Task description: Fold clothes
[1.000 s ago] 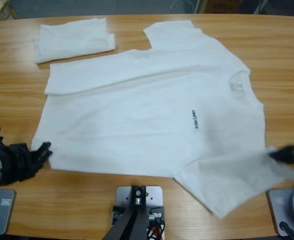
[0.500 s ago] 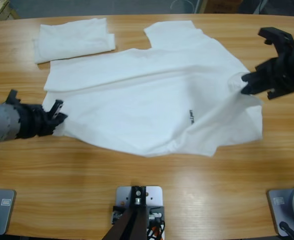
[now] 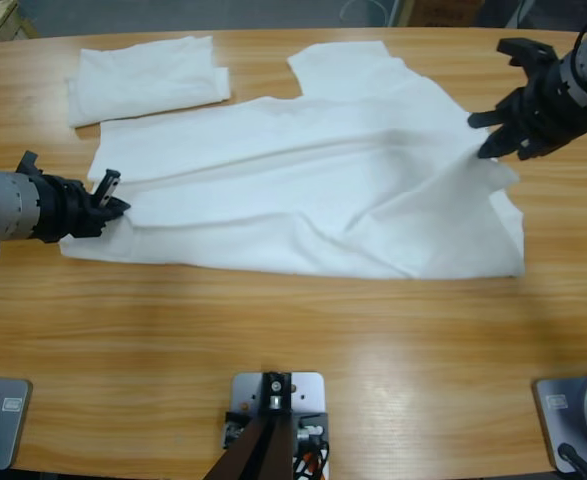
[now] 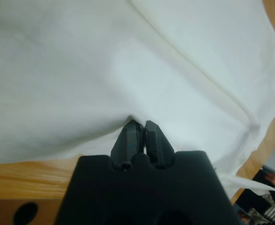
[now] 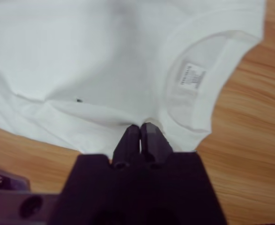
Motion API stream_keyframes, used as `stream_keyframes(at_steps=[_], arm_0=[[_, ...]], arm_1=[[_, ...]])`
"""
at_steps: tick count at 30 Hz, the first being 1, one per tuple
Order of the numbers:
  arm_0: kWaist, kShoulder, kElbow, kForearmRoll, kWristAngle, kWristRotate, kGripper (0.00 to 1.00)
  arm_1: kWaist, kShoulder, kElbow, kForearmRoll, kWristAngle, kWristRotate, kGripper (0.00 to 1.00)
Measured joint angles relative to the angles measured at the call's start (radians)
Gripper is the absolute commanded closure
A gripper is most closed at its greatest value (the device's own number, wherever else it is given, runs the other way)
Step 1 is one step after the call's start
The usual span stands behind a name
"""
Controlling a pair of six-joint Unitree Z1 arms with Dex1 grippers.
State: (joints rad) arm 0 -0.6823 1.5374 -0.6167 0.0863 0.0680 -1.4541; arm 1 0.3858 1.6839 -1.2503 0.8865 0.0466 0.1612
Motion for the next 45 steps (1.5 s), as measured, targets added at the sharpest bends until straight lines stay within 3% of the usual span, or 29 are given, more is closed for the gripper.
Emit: stream_keyframes(at_steps=[22, 23, 24, 25, 29, 35, 41, 43, 45], arm_0=[[0.037, -0.010, 0.049, 0.000, -0.028, 0.011, 0.999], [0.040, -0.010, 0.050, -0.001, -0.028, 0.016, 0.692], [0.042, -0.010, 0.050, -0.003, -0.028, 0.023, 0.273], [0.043, -0.010, 0.050, -0.006, -0.028, 0.030, 0.106], [0.047, -0.010, 0.050, -0.009, -0.024, 0.071, 0.073], [0.070, -0.036, 0.050, -0.033, 0.033, 0.206, 0.114], [0.055, -0.135, 0.041, -0.036, -0.036, 0.542, 0.184], [0.012, -0.136, 0.031, -0.010, -0.057, 0.642, 0.168], [-0.037, -0.133, 0.008, 0.049, -0.063, 0.708, 0.084]], arm_1=[[-0.074, 0.078, -0.022, 0.000, -0.021, -0.015, 1.000], [-0.074, 0.081, -0.022, -0.001, -0.021, -0.017, 1.000], [-0.074, 0.083, -0.022, -0.002, -0.021, -0.018, 1.000], [-0.074, 0.085, -0.022, -0.003, -0.021, -0.018, 1.000], [-0.074, 0.085, -0.022, -0.003, -0.021, -0.019, 1.000], [-0.074, 0.085, -0.022, -0.003, -0.021, -0.019, 1.000], [-0.074, 0.085, -0.022, -0.003, -0.020, -0.019, 1.000], [-0.074, 0.085, -0.022, -0.003, -0.020, -0.019, 1.000], [-0.074, 0.085, -0.022, -0.003, -0.020, -0.019, 1.000]])
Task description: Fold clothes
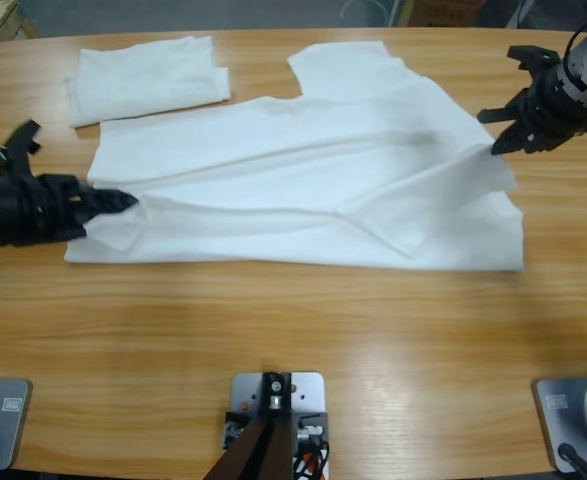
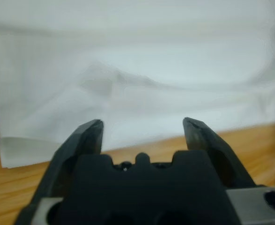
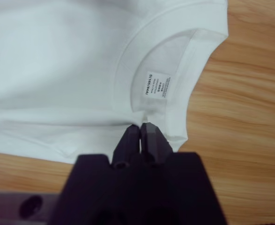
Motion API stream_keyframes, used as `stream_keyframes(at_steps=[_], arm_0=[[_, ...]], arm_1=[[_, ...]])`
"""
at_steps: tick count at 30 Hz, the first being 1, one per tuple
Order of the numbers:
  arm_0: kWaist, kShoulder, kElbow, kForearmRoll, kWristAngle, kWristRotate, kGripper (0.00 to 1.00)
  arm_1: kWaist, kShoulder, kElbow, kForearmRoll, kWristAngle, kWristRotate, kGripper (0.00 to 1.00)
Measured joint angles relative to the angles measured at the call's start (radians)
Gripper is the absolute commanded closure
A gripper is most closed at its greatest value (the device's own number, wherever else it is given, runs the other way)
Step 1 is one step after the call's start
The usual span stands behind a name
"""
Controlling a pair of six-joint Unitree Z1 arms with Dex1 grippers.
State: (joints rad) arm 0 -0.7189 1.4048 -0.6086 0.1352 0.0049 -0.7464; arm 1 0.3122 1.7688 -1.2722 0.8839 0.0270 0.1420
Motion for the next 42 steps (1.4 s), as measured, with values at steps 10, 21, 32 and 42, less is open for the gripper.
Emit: stream_keyframes(at_steps=[10, 21, 32, 42], arm_0=[[-0.063, 0.215, -0.206, 0.323, 0.100, 0.087, 0.022], [-0.064, 0.326, -0.256, 0.347, 0.201, 0.131, 0.105], [-0.064, 0.392, -0.257, 0.364, 0.289, 0.131, 0.467], [-0.064, 0.392, -0.257, 0.392, 0.433, 0.124, 1.000]], arm_1=[[0.000, 0.000, 0.000, 0.000, 0.000, 0.000, 1.000], [0.000, 0.007, 0.000, -0.013, 0.000, -0.001, 1.000], [0.000, 0.009, 0.000, -0.023, 0.000, -0.002, 1.000], [0.000, 0.009, 0.013, -0.038, 0.000, -0.009, 1.000]])
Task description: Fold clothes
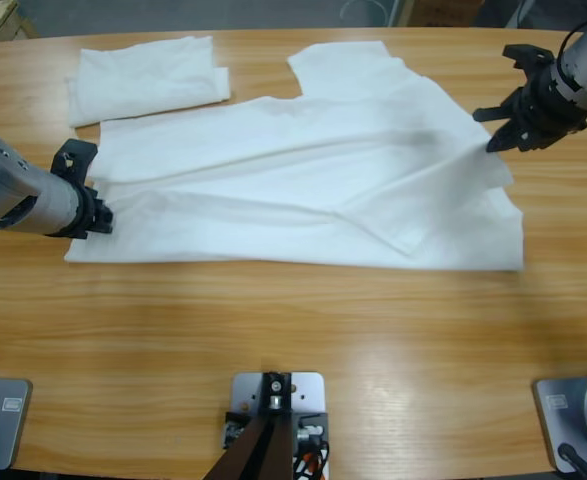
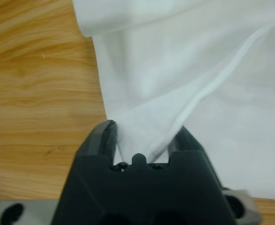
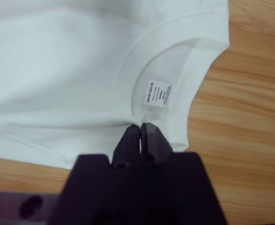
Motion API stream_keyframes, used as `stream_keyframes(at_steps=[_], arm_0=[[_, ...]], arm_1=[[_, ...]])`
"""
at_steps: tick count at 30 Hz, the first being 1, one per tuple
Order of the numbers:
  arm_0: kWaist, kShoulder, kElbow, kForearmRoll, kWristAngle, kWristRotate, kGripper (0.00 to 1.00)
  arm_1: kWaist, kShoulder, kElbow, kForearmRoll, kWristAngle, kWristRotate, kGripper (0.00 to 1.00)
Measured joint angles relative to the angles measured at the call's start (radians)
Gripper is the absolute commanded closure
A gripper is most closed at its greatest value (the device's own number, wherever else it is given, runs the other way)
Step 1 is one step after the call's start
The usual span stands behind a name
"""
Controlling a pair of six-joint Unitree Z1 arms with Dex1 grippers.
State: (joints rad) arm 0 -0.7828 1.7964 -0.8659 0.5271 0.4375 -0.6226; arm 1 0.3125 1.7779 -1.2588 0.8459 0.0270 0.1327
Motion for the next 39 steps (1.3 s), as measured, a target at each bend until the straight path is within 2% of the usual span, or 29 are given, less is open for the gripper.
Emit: stream_keyframes(at_steps=[9, 15, 16, 17, 18, 19, 20, 21, 22, 23, 24, 26, 31, 32, 34, 36, 39], arm_0=[[0.004, -0.015, 0.000, 0.006, 0.065, -0.002, 1.000], [0.096, -0.014, 0.000, 0.010, 0.090, -0.009, 0.999], [0.106, -0.014, 0.000, 0.010, 0.091, -0.009, 0.906], [0.112, -0.014, 0.000, 0.010, 0.091, -0.009, 0.736], [0.114, -0.014, 0.000, 0.010, 0.091, -0.009, 0.639], [0.116, -0.014, 0.000, 0.010, 0.091, -0.009, 0.555], [0.117, -0.014, 0.000, 0.010, 0.086, -0.009, 0.462], [0.118, -0.014, 0.000, 0.010, 0.076, -0.009, 0.347], [0.119, -0.014, 0.000, 0.010, 0.063, -0.009, 0.243], [0.120, -0.014, 0.000, 0.010, 0.045, -0.009, 0.186], [0.122, -0.013, 0.000, 0.010, 0.024, -0.009, 0.164], [0.122, -0.010, 0.000, 0.010, -0.011, -0.009, 0.084], [0.122, -0.020, 0.000, 0.039, -0.018, -0.009, 0.080], [0.122, -0.035, 0.000, 0.051, -0.005, -0.008, 0.082], [0.119, -0.091, 0.000, 0.071, 0.011, 0.010, 0.082], [0.091, -0.141, 0.000, 0.080, 0.016, 0.029, 0.079], [0.014, -0.158, 0.001, 0.087, 0.017, 0.010, 0.074]], arm_1=[[0.000, 0.000, 0.053, -0.031, 0.007, -0.009, 1.000], [0.003, -0.002, 0.086, -0.069, 0.007, -0.023, 1.000], [0.003, -0.003, 0.096, -0.085, 0.008, -0.028, 1.000], [0.004, -0.005, 0.104, -0.102, 0.008, -0.031, 1.000], [0.006, -0.006, 0.110, -0.116, 0.008, -0.035, 1.000], [0.007, -0.008, 0.114, -0.129, 0.008, -0.038, 0.935], [0.009, -0.010, 0.117, -0.143, 0.008, -0.041, 0.482], [0.010, -0.012, 0.118, -0.152, 0.011, -0.043, 0.234], [0.011, -0.013, 0.120, -0.158, 0.013, -0.044, 0.139], [0.013, -0.013, 0.121, -0.161, 0.014, -0.044, 0.057], [0.015, -0.013, 0.121, -0.163, 0.014, -0.044, 0.021], [0.029, -0.013, 0.121, -0.164, -0.005, -0.043, 0.000], [0.063, -0.034, 0.120, -0.147, -0.073, -0.010, 0.000], [0.065, -0.047, 0.120, -0.128, -0.078, 0.003, 0.025], [0.070, -0.086, 0.120, -0.092, -0.072, 0.026, 0.291], [0.118, -0.138, 0.123, -0.079, -0.044, 0.033, 0.289], [0.271, -0.165, 0.145, -0.078, -0.022, 0.024, 0.309]])
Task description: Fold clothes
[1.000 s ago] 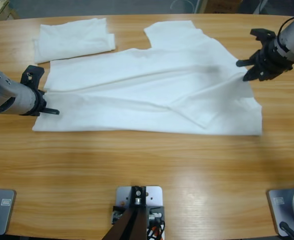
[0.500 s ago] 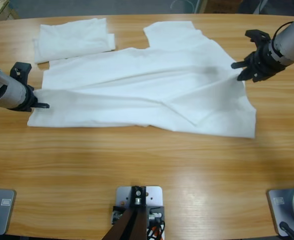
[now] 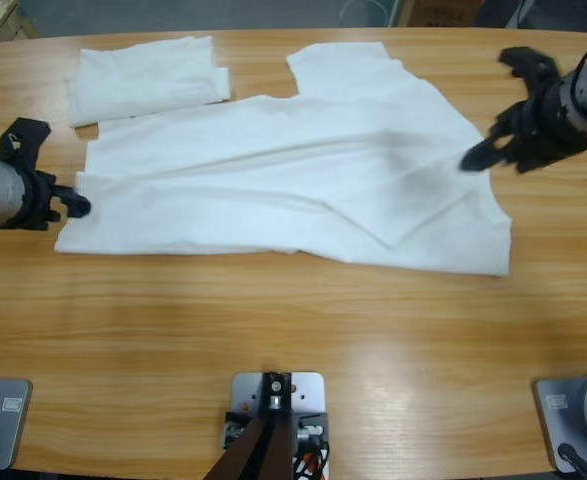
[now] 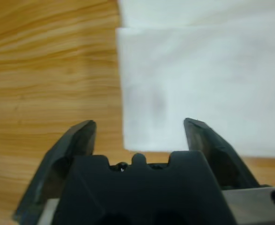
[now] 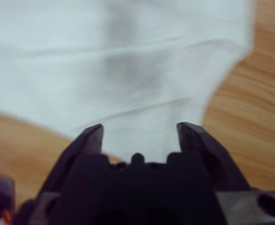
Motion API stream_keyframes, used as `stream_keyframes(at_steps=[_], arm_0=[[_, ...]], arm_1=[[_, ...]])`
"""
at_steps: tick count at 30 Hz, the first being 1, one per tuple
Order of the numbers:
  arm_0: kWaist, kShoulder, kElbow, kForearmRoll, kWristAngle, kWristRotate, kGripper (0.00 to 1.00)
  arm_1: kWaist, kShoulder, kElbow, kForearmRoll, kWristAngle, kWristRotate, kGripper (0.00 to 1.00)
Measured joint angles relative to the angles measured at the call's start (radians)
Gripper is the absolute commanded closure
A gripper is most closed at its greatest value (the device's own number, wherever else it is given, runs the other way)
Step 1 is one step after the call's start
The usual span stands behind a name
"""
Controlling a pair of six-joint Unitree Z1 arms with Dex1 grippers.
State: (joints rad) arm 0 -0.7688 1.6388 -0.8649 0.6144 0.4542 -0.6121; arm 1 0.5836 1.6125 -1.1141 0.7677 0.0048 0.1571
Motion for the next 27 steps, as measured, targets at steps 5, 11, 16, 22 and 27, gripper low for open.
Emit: stream_keyframes(at_steps=[5, 11, 16, 22, 27], arm_0=[[-0.051, 0.003, 0.013, 0.001, -0.060, -0.102, 0.078], [-0.054, 0.008, 0.014, 0.001, -0.104, -0.152, 0.078], [-0.054, 0.008, 0.014, 0.013, -0.113, -0.157, 0.078], [-0.054, 0.008, 0.014, 0.014, -0.118, -0.160, 0.078], [-0.054, 0.008, 0.014, 0.014, -0.122, -0.160, 0.078]], arm_1=[[0.119, 0.038, 0.021, -0.029, 0.000, -0.065, 0.474], [0.129, 0.139, 0.026, -0.075, 0.004, -0.136, 0.469], [0.150, 0.181, 0.043, -0.115, 0.032, -0.149, 0.447], [0.199, 0.205, 0.048, -0.128, 0.040, -0.150, 0.395], [0.200, 0.223, 0.048, -0.136, 0.040, -0.150, 0.400]])
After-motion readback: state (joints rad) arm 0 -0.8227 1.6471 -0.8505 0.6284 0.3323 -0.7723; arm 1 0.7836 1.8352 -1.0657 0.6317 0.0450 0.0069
